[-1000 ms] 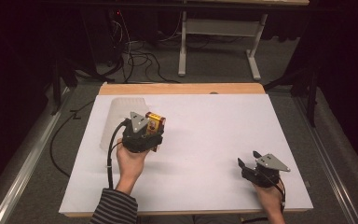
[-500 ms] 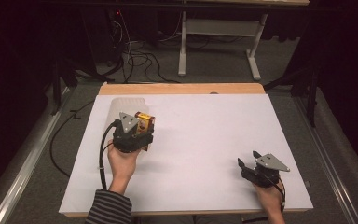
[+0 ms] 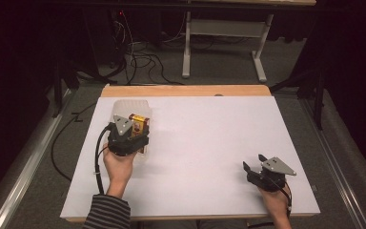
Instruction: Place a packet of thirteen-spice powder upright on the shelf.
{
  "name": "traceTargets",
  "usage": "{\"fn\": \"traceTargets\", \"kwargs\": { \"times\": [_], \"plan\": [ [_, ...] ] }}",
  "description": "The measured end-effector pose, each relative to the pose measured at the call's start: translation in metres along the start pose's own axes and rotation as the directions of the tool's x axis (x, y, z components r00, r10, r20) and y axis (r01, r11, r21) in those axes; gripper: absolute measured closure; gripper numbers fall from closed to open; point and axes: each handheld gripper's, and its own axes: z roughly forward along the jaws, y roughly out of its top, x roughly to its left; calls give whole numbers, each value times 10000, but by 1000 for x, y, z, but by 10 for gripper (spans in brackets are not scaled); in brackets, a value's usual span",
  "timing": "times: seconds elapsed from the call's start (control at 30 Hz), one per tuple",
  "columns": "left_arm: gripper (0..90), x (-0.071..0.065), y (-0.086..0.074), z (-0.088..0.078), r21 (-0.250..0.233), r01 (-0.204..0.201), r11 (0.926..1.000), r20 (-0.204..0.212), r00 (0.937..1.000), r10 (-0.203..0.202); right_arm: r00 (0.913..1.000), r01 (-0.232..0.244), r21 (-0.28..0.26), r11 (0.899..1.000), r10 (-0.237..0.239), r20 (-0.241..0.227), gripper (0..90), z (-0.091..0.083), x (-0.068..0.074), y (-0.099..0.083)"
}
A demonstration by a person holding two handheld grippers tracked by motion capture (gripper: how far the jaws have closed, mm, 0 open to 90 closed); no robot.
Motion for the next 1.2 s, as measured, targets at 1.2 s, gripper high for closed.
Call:
{"fn": "traceTargets", "kwargs": {
  "times": [1.2],
  "plan": [
    [327,23,-26,9,572,534,9969,-698,9963,-494,10000,9,75,10000,-9,9,336,1,1,0]
  ]
}}
